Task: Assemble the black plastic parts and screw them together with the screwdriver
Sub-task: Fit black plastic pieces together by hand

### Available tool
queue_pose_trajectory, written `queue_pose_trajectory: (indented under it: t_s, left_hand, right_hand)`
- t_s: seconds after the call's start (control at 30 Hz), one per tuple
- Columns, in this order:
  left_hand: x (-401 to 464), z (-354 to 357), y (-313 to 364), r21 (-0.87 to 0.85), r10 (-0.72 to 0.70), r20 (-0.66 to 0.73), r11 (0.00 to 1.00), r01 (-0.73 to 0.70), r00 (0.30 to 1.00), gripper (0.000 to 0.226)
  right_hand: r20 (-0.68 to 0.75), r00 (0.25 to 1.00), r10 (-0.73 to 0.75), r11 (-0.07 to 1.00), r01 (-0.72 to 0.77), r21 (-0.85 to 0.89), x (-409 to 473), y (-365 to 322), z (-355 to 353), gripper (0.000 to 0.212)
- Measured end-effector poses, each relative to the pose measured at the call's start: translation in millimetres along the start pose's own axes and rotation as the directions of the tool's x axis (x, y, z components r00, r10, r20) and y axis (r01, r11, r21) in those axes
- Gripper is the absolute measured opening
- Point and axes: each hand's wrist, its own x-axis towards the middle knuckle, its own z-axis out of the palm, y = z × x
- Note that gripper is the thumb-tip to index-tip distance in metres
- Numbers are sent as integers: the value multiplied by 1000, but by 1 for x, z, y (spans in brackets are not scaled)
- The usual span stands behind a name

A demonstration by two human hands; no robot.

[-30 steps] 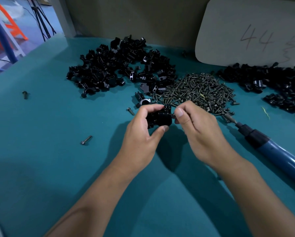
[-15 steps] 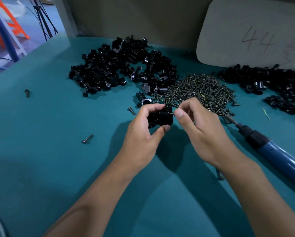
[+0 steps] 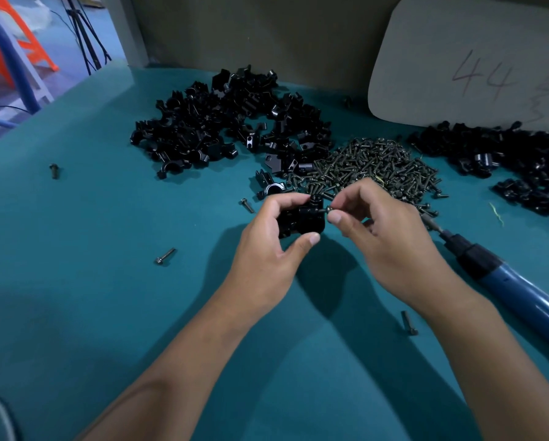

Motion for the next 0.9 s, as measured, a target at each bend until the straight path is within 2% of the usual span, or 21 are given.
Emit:
queue_pose_trajectory:
  t_s: [0.17, 0.3, 0.4, 0.5, 0.57, 0.63, 0.7, 0.77, 0.9]
  left_hand:
    - [-2, 0, 1, 69, 21, 28, 997, -23, 999, 41]
    - [-4, 2, 2, 128, 37, 39, 991, -42, 999, 41]
    - [-3, 3, 1, 76, 10, 39, 997, -13, 999, 41]
    - [1, -1, 1, -46, -57, -3, 997, 57, 998, 42]
    - [5, -4, 2, -257, -158, -35, 956, 144, 987, 45]
    - [7, -6, 3, -506, -244, 18, 834, 219, 970, 47]
    - [8, -8, 4, -657, -255, 109, 707, 261, 961, 49]
    - [8, -10, 6, -720, -243, 162, 634, 283, 956, 53]
    - [9, -10, 7, -724, -236, 188, 623, 297, 953, 52]
  right_hand:
    - [75, 997, 15, 999, -13, -36, -2, 6, 8, 7]
    - [107, 994, 31, 993, -18, -119, -4, 8, 12, 34]
    - [48, 998, 29, 991, -22, -136, -3, 6, 8, 37]
    - [16, 998, 66, 992, -64, -106, -2, 8, -8, 29]
    - [36, 995, 90, 991, -86, -98, 0, 10, -18, 22]
    - [44, 996, 73, 994, -69, -89, 1, 10, -22, 14]
    - [2, 1000, 8, 997, -8, -82, 1, 5, -21, 6]
    - [-71, 994, -85, 994, 79, -80, 0, -3, -19, 3]
    - [-101, 973, -207, 976, 199, -86, -1, -13, -17, 13]
